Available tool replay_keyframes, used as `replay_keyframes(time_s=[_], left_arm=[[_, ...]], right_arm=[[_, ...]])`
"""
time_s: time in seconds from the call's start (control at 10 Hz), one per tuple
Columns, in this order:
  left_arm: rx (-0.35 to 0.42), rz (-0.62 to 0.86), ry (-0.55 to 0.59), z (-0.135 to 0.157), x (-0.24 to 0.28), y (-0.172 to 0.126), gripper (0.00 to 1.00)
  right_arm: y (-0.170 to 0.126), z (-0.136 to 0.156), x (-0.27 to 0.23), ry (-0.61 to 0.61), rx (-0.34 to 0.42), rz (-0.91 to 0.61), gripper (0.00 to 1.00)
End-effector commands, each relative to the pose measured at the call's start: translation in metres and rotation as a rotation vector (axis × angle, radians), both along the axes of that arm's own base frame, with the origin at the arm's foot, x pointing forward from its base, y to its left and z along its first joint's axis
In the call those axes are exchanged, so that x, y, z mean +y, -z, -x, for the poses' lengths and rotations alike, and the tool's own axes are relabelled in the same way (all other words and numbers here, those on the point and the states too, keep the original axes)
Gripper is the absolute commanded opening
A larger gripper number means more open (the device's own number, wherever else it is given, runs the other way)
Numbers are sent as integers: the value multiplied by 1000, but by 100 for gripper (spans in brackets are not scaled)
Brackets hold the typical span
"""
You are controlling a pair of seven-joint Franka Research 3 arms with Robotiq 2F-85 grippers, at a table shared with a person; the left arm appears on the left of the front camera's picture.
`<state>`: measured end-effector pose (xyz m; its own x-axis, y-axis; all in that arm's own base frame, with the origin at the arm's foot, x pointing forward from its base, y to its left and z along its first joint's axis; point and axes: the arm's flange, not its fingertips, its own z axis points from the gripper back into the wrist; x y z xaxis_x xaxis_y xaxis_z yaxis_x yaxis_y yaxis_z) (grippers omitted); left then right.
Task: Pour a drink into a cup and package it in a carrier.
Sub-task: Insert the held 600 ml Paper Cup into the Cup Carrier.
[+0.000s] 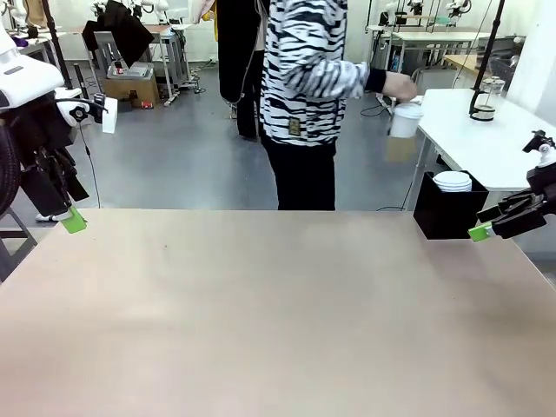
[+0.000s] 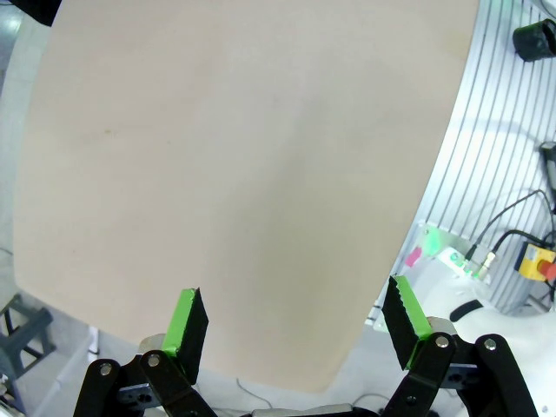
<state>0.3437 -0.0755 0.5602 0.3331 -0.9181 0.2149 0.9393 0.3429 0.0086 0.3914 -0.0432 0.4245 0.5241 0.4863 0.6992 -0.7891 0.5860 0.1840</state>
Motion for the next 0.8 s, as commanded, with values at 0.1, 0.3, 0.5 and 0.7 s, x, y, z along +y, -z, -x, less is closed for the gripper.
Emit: replay_keyframes(time_s=[0.1,0.3,0.5,0.7], left_arm=[[2,5,-14,0,0,-1,100],[2,5,-14,0,0,-1,100],[2,5,-14,0,0,-1,100],[2,5,-14,0,0,-1,100]], right_arm=[[-2,-4,0,4,0,14,100],[-2,-4,0,4,0,14,100],[-2,-4,0,4,0,14,100],[-2,-4,0,4,0,14,100]])
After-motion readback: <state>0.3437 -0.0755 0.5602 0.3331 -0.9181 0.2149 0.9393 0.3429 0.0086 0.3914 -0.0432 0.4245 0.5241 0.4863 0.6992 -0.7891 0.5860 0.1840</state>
